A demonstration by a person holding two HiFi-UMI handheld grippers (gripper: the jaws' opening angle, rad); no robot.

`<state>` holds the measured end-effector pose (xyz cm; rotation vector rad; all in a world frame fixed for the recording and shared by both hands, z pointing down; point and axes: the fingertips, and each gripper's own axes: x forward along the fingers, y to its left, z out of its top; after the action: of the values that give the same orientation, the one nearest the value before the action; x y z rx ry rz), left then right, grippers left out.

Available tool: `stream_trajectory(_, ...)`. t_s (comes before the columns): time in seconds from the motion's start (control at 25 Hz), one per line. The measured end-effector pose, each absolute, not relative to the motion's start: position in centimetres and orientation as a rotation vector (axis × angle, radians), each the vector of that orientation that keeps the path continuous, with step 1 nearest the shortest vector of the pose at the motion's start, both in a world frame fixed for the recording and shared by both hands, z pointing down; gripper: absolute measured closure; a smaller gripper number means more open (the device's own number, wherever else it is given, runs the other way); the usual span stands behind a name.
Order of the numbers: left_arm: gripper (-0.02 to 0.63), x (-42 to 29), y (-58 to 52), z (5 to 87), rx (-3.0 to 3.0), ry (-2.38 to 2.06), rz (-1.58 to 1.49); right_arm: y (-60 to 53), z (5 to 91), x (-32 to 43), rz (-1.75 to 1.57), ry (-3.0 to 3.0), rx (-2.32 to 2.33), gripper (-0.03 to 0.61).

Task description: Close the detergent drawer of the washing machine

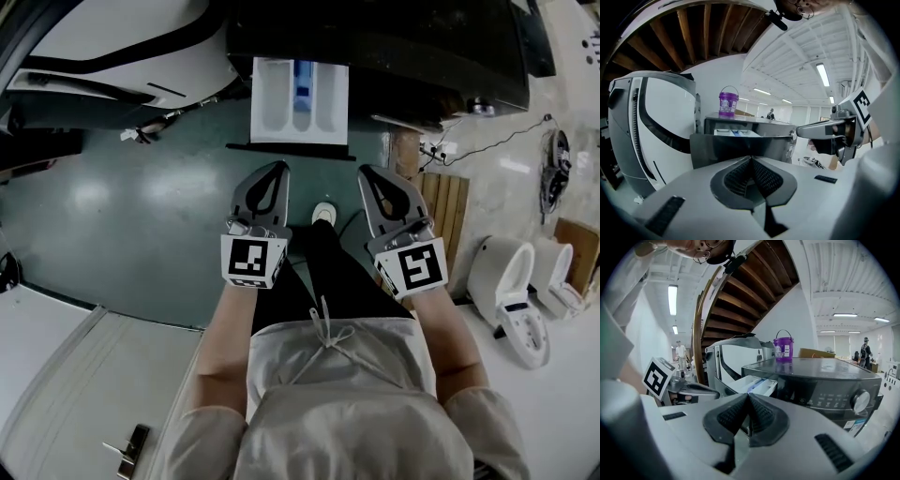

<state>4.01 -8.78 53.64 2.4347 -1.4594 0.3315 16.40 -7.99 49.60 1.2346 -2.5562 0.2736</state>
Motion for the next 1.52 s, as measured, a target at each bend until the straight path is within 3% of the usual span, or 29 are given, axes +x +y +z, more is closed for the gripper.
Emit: stream_trajectory(1.52,0.595,4.5,-19.8,54.7,2.352,-1.433,0.344,-16.2,49.7,17.2,0.314,-2.578,1.294,0.572)
